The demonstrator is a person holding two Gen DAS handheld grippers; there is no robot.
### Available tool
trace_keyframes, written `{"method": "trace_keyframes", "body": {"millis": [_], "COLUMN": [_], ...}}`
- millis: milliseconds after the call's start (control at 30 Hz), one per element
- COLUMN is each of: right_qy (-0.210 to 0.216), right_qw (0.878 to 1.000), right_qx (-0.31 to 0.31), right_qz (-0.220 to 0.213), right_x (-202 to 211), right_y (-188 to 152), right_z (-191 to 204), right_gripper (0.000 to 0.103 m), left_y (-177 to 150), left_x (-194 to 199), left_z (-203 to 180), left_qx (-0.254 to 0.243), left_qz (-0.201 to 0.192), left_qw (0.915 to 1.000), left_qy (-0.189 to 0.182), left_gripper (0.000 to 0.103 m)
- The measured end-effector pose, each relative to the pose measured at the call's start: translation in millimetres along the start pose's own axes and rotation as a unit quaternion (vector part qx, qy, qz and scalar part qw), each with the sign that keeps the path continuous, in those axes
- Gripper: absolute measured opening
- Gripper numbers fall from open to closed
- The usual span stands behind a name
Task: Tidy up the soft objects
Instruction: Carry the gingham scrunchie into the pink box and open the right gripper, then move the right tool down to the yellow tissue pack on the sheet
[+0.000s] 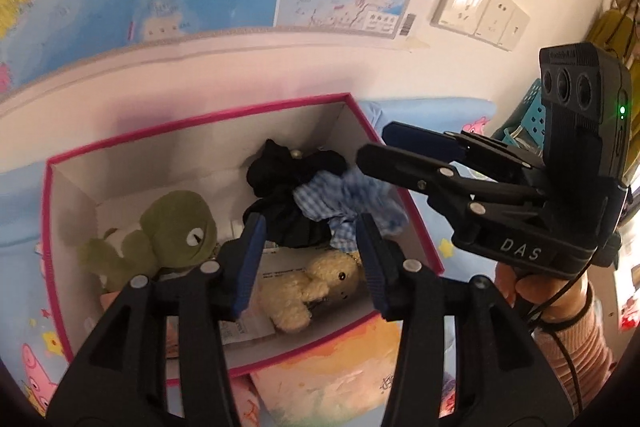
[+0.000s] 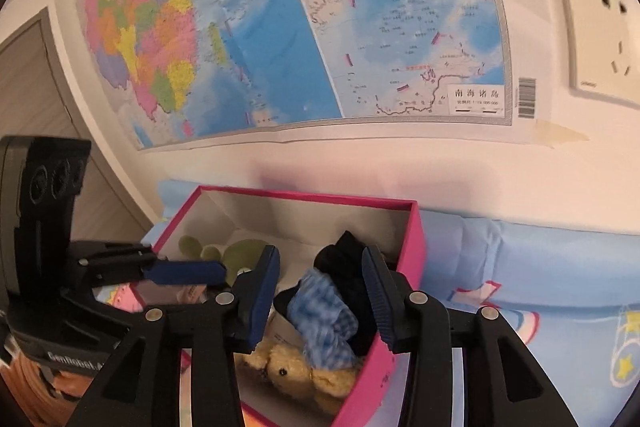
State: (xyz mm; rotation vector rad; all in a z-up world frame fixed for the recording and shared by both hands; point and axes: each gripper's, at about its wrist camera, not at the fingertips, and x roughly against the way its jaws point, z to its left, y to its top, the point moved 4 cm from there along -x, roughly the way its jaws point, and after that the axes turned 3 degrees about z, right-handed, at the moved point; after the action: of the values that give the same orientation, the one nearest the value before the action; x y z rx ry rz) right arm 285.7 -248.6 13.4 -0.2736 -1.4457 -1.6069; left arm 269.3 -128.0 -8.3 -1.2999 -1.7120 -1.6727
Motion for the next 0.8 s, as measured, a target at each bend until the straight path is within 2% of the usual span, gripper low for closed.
{"method": "trace_keyframes", "body": {"millis": [267,433,567,633,800], "right_qy": [-0.049,-0.053,-0.032,-0.013,0.047], "right_qw": [0.998,0.998,0.999,1.0,0.997], "right_qx": [0.028,0.02,0.02,0.027,0.05], "right_qz": [-0.007,-0.004,-0.007,-0.004,0.019], "right_x": [23.7,30.7,47.0,58.2,86.5], "right_y": [-6.2,-13.7,-25.9,-37.1,-79.9], "right_z": [5.4,1.9,10.6,19.5,50.7], "right_gripper": [0.045,0.045,0.046,0.051,0.052], "left_y": [-15.0,-26.6,-46.2,-57.2,-93.5], "left_x": [33.9,41.7,56.4,62.7,74.8], "left_z": [-10.8,-14.7,-19.0,-21.5,-29.3], "left_qx": [-0.032,-0.041,-0.055,-0.062,-0.091], "left_qz": [-0.029,-0.034,-0.048,-0.051,-0.06], "left_qw": [0.999,0.9986,0.9972,0.9965,0.9938], "left_qy": [0.003,-0.002,-0.014,-0.022,-0.024], "left_gripper": [0.049,0.049,0.049,0.05,0.052]}}
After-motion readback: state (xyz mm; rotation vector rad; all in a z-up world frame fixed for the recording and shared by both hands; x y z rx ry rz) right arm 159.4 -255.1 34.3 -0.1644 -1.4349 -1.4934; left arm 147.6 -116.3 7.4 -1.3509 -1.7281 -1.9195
